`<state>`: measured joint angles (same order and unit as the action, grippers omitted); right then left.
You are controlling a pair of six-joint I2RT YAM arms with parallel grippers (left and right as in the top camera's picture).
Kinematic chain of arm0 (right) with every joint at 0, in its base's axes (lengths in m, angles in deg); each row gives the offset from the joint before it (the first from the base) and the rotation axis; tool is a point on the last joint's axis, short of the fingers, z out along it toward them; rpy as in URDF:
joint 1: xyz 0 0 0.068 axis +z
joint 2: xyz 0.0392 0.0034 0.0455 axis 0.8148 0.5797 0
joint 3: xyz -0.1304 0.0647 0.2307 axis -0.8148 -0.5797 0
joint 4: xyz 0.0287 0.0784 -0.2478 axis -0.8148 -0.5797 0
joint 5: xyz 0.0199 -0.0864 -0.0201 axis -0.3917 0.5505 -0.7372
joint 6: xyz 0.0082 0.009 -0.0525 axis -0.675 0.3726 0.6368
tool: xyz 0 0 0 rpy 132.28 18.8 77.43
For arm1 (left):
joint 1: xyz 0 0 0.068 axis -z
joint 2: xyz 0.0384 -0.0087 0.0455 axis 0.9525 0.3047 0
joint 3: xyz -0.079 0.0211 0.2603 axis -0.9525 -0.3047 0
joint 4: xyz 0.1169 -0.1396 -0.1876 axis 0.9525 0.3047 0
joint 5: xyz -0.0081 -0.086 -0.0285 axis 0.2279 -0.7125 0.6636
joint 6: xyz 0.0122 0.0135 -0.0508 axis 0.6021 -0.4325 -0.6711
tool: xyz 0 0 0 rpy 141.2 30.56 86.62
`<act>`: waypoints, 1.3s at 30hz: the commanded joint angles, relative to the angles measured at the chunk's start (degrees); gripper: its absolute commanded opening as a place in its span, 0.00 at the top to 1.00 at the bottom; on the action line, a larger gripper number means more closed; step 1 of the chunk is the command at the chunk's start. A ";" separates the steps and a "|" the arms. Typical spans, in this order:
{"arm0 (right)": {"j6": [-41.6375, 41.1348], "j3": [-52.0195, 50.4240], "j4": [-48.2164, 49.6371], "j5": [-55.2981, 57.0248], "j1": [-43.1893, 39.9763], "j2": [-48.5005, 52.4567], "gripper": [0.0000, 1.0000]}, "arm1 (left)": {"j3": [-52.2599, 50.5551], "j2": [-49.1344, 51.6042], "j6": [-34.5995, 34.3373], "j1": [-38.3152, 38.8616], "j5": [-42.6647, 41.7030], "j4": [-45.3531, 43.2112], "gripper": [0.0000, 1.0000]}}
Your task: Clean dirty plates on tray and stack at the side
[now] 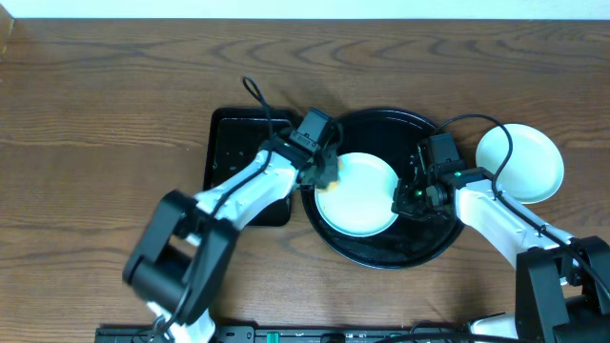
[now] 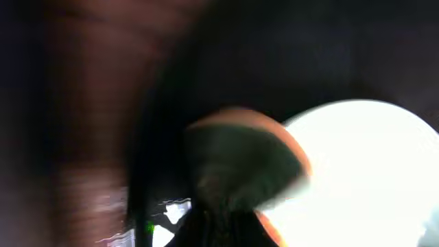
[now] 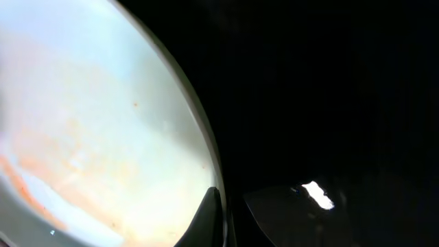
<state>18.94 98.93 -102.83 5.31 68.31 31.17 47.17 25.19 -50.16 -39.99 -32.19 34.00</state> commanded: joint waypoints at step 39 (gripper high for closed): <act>19.17 8.52 -10.58 26.97 -0.13 -18.32 0.99 | -0.76 -13.07 3.34 -5.84 13.11 11.76 0.92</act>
<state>36.01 106.80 -110.92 25.93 68.26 15.13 46.88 12.20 -47.34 -44.86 -20.65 45.76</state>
